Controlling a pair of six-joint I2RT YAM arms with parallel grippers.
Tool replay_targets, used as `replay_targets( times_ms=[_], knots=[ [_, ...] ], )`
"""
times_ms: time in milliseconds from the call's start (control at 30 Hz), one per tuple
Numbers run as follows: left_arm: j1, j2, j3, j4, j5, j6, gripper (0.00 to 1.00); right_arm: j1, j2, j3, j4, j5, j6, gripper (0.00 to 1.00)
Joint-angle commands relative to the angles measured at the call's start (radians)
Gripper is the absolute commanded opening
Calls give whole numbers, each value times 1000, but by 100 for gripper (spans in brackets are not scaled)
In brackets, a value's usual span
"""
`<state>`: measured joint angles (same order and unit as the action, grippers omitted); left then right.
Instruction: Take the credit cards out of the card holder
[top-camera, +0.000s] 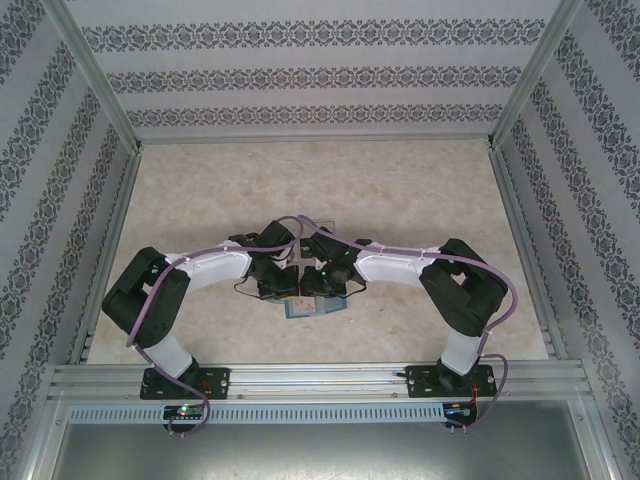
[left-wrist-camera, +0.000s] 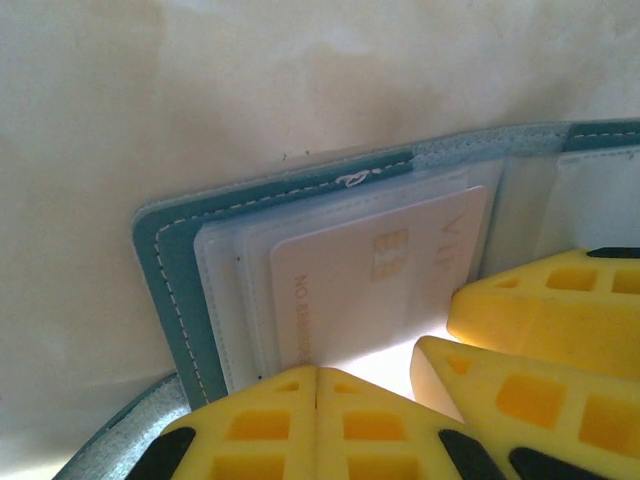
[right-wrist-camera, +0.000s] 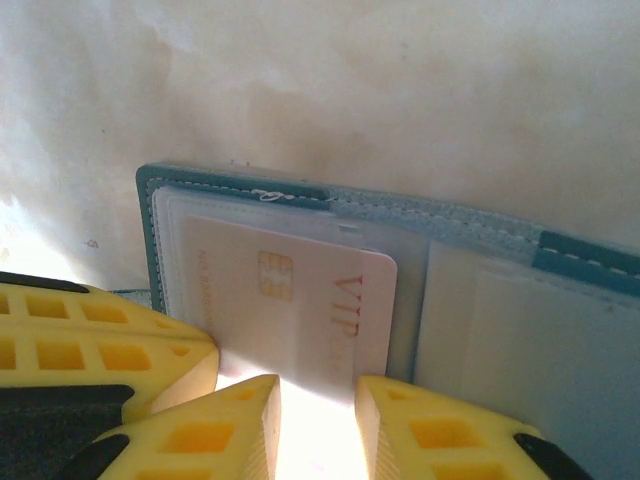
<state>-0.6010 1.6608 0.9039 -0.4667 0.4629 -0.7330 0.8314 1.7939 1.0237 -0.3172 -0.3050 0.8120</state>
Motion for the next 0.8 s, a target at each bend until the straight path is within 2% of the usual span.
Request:
replay_targets(
  times_ms=[0,233,767],
  knots=[
    [-10,-1,8,-59,-41,22,0,-3,-7,-3,-106,97,-19,29],
    [-10,-15,16,-86,-63,30,0,-4,-22,25,-148,115,-38,30],
    [-58,-15,100,-118,-72,29,0,-26,-95,-17,-78,32,-13,30]
  ],
)
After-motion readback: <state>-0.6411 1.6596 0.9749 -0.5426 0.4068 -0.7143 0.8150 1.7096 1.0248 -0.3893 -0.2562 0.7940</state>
